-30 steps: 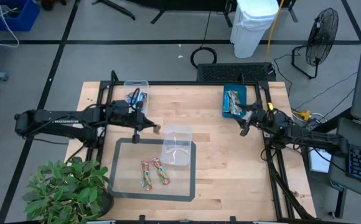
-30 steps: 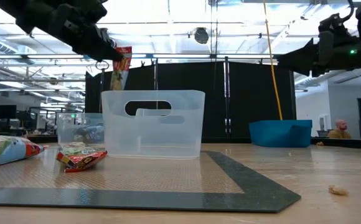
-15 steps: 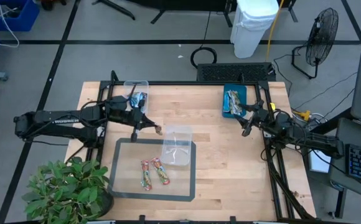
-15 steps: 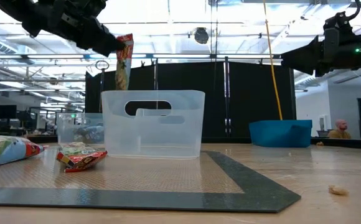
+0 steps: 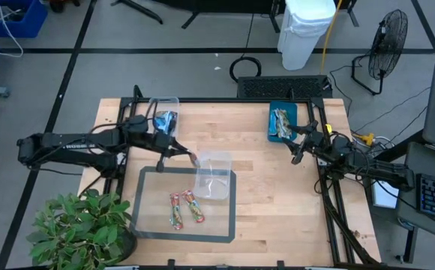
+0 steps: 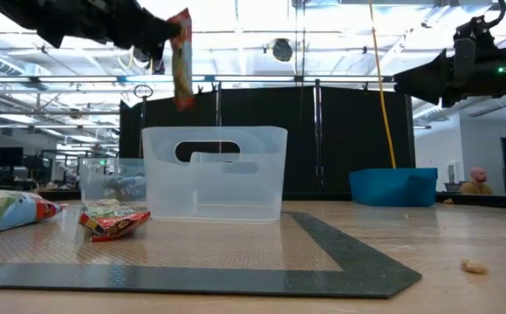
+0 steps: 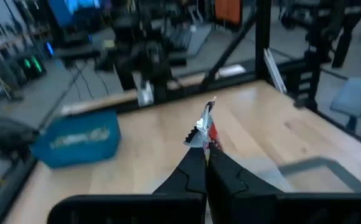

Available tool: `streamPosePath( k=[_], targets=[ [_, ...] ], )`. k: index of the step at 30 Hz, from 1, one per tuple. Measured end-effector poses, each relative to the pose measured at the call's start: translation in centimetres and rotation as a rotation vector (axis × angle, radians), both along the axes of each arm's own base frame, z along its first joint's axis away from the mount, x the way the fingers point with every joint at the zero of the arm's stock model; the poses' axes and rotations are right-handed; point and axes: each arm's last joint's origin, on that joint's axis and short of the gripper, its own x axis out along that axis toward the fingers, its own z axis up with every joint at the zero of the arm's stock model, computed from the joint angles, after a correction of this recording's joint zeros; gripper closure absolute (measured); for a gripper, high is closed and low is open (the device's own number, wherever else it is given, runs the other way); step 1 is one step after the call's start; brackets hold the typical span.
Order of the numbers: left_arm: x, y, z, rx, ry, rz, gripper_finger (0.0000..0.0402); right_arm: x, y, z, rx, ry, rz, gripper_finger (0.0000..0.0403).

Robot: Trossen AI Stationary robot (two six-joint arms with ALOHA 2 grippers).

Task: Pick and place Granola Bars by type
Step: Put the red granola bar into the bottom transparent bin

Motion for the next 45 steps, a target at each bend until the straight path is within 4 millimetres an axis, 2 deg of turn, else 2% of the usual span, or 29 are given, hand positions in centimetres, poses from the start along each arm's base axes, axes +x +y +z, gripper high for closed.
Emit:
streamPosePath(
  k=[10, 19, 24, 38, 45],
  targets=[
    [1.5, -0.1, 0.1, -0.035, -0.020, -0.012, 0.0400, 0.0, 0.0, 0.0, -0.001, 0.000, -0.001, 0.0151],
    [5.8, 0.6, -0.1, -0.067, 0.102, -0.007, 0.0399, 0.0, 0.0, 0.0, -0.001, 0.000, -0.001, 0.0151],
    [7.6, 1.1, -1.9, -0.079, 0.230, 0.050, 0.0399, 0.0, 0.0, 0.0, -0.001, 0.000, -0.001, 0.0151],
    [10.3, 1.5, -6.7, -0.168, 0.372, 0.078, 0.0398, 0.0, 0.0, 0.0, -0.001, 0.000, -0.001, 0.0151],
    [10.8, 1.1, -7.6, -0.193, 0.397, 0.071, 0.0398, 0.0, 0.0, 0.0, -0.001, 0.000, -0.001, 0.0151]
  ],
)
